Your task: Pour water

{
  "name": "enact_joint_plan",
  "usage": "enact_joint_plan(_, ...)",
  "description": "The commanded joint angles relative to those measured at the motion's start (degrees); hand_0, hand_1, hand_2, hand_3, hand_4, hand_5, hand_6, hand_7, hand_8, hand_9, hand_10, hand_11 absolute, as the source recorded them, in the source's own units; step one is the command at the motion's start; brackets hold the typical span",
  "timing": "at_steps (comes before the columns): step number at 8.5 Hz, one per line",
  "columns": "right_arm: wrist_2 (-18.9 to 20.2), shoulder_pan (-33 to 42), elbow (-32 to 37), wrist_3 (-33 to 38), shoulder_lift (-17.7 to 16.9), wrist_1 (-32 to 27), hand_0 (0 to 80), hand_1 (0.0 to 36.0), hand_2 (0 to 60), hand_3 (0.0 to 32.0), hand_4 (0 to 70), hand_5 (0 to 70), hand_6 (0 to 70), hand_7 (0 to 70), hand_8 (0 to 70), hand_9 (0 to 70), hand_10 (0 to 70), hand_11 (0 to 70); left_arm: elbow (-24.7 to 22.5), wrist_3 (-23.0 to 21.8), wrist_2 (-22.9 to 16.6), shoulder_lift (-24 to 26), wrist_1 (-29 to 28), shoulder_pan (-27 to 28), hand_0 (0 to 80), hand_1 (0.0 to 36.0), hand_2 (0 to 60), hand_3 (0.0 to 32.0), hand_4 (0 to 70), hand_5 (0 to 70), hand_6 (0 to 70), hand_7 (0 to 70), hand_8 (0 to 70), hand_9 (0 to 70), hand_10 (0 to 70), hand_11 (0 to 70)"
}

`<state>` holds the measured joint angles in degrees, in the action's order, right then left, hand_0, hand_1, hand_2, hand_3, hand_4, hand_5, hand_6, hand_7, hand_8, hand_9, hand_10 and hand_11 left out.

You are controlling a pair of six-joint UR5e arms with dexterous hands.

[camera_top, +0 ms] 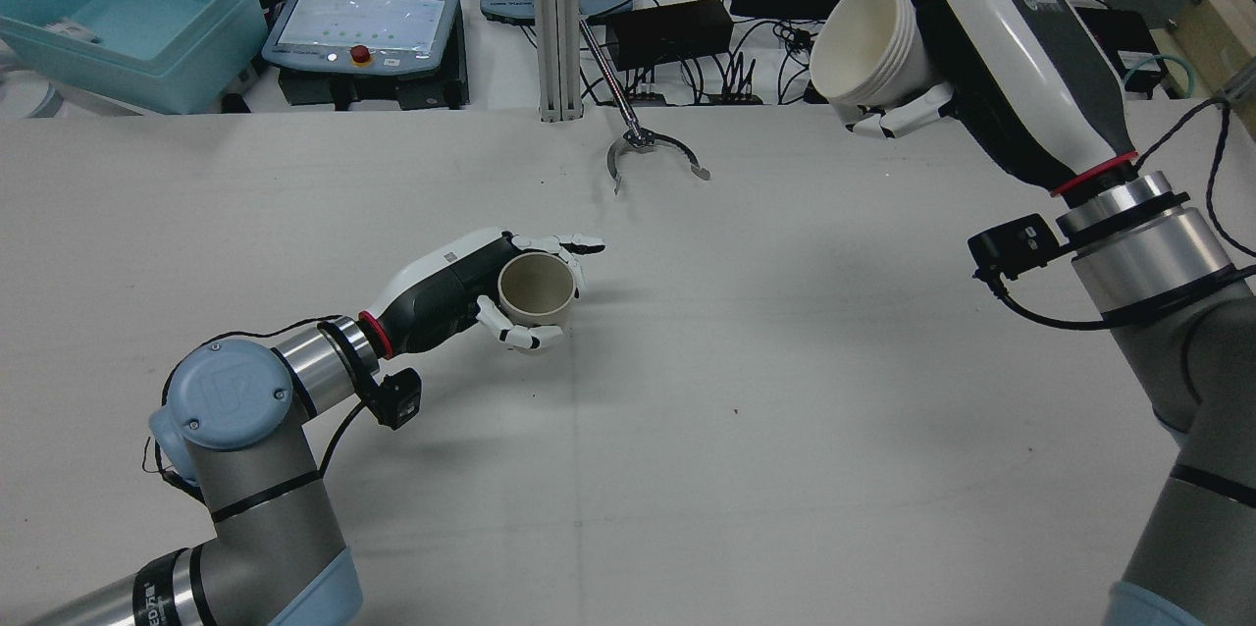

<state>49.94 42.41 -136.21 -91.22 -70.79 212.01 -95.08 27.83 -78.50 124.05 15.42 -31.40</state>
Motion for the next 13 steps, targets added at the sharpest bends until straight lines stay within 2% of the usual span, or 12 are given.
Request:
enact_joint_plan(1, 0.34, -2.4, 10.13, -0.54, 6.6, 0.07, 54.7, 36.0, 60.0, 0.0, 23.9, 70.0, 49.8, 65.6, 39.9, 53.9, 20.4, 32.2, 0.42, 2.49, 0.1, 0.4, -0.74, 2.66, 39.1, 11.5, 44.8, 0.0, 47.7, 40.7, 16.5, 13.2, 6.1, 8.5, 6.0, 8.7)
enact_joint_plan(3, 0.34, -7.32, 15.07, -1.41, 9.78, -0.02, 55.7, 36.0, 60.0, 0.0, 24.0, 70.0, 49.9, 65.4, 39.5, 53.4, 20.0, 31.7, -0.1, 2.32, 0.02, 0.58, -0.75, 2.23, 39.3, 11.5, 44.4, 0.0, 48.0, 41.3, 16.7, 13.5, 6.3, 8.7, 6.1, 8.9)
enact_joint_plan(7, 0.6, -10.75, 16.41, -1.59, 9.96, 0.07, 56.0, 36.0, 60.0, 0.0, 22.7, 70.0, 49.0, 63.3, 39.1, 52.7, 19.7, 31.3, -0.28, 2.31, 0.02, 1.45, -0.75, 2.14, 39.9, 11.9, 44.4, 0.0, 48.0, 41.4, 16.5, 13.3, 6.0, 8.4, 5.8, 8.5)
enact_joint_plan(9, 0.51, -12.26, 19.74, -1.68, 10.93, -0.1, 55.9, 36.0, 60.0, 0.0, 23.3, 70.0, 49.5, 64.2, 39.7, 53.5, 20.3, 32.1, -0.19, 2.32, -0.07, 1.89, -0.75, 2.05, 39.9, 12.0, 44.9, 0.0, 48.2, 41.4, 16.7, 13.7, 6.0, 8.5, 5.9, 8.6)
enact_joint_plan(13, 0.51, -12.61, 19.75, -1.68, 11.99, -0.19, 55.4, 36.0, 60.0, 0.0, 22.8, 70.0, 49.4, 64.0, 40.1, 54.0, 20.5, 32.4, -0.36, 2.32, 0.02, 2.07, -0.75, 2.14, 40.1, 12.2, 45.7, 0.0, 48.7, 42.4, 17.0, 14.2, 6.0, 8.4, 5.9, 8.6)
